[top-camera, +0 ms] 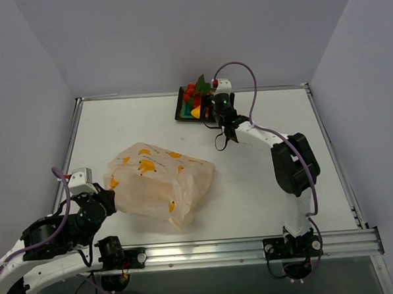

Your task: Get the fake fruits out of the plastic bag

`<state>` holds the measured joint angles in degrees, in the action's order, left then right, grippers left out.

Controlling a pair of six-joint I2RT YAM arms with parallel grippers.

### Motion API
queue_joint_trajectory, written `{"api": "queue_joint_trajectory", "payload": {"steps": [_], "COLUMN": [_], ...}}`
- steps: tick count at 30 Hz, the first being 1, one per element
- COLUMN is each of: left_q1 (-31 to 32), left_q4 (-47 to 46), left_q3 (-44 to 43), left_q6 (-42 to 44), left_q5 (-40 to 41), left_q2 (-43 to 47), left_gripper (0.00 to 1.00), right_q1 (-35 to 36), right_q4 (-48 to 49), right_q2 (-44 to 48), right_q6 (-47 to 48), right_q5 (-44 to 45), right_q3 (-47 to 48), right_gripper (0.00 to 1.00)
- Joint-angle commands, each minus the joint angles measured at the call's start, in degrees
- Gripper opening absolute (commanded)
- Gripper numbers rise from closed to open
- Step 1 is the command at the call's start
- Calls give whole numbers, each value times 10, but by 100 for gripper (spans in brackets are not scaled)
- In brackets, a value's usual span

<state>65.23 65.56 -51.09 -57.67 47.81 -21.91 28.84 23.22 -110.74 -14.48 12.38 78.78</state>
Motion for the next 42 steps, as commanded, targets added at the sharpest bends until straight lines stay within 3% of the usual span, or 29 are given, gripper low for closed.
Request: {"api": "queue_joint_trajectory", "payload": {"steps": [1, 11, 17, 22, 30, 37, 42], "left_q1": [3, 3, 3, 2, 1, 1, 1], "left_q4": [5, -118, -158, -167, -158, -173, -178], "left_q3": [-2, 67, 67, 69, 71, 74, 78], "left_q6": [-11, 27, 55, 59, 55, 56, 54], "left_q5": [1, -41, -40, -45, -45, -51, -54], "left_q2": [-23, -51, -71, -76, -62, -73, -71], "left_gripper": [2, 2, 2, 2, 2, 2, 2], "right_q1": [-4, -55, -71, -77, -93, -98, -99], "right_q4": [58, 69, 10, -13, -2, 6, 9], "right_q2": [-14, -139, -221, -292, -326, -350, -344], "right_q6": [9, -14, -44, -59, -100, -120, -136], "right_q5": [-17, -7, 7, -6, -44, -86, -90], "right_q3": [54, 167, 265, 351, 375, 390, 376], "right_gripper": [55, 56, 57, 59, 60, 68, 88]}}
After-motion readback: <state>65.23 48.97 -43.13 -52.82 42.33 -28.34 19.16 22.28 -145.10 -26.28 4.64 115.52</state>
